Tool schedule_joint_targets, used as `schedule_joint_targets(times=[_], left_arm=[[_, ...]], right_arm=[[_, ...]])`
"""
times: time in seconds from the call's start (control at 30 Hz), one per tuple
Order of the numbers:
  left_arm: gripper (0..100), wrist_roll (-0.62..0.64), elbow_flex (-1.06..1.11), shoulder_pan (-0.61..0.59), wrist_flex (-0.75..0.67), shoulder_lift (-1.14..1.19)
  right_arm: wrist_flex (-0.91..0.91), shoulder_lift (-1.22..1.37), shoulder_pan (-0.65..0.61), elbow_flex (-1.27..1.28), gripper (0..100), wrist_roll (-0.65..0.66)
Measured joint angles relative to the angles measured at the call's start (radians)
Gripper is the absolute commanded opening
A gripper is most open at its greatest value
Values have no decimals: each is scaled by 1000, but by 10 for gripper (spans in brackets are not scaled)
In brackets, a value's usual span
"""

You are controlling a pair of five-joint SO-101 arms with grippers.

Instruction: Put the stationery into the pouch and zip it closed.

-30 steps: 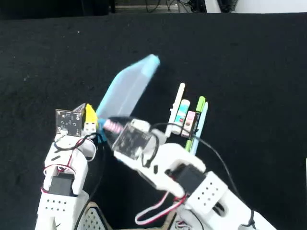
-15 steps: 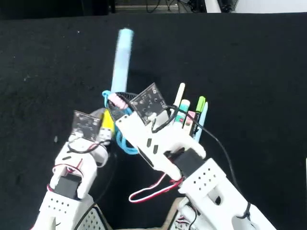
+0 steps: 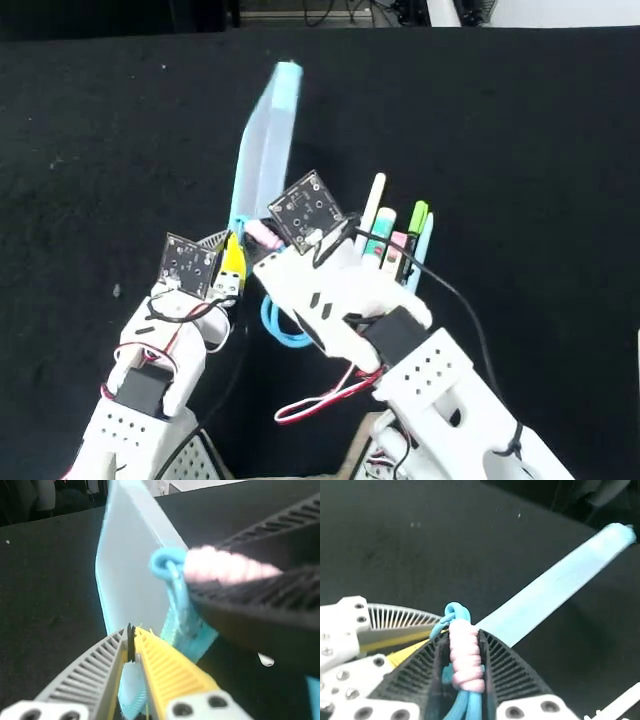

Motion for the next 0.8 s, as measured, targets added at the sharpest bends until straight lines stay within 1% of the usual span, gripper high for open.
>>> schedule_joint_targets(times=[0.17,0.23,0.37,0.47,0.53,0.67,0.73,0.8], left_arm=[[30,0,0,0,14,0],[30,0,0,0,14,0],[30,0,0,-17,14,0],[30,0,0,-117,2,0],[30,0,0,-215,-17,0],[30,0,-5,-402,-57,0],[30,0,-5,-460,-83,0],[30,0,-5,-488,-117,0]], right_arm=[[0,0,-2,0,11,0],[-29,0,0,0,11,0],[-94,0,2,0,11,52],[-109,3,-2,0,11,75],[-110,3,-5,0,11,80],[-110,21,-61,-20,11,95],[-110,57,-95,-58,11,137],[-110,104,-115,-101,11,184]])
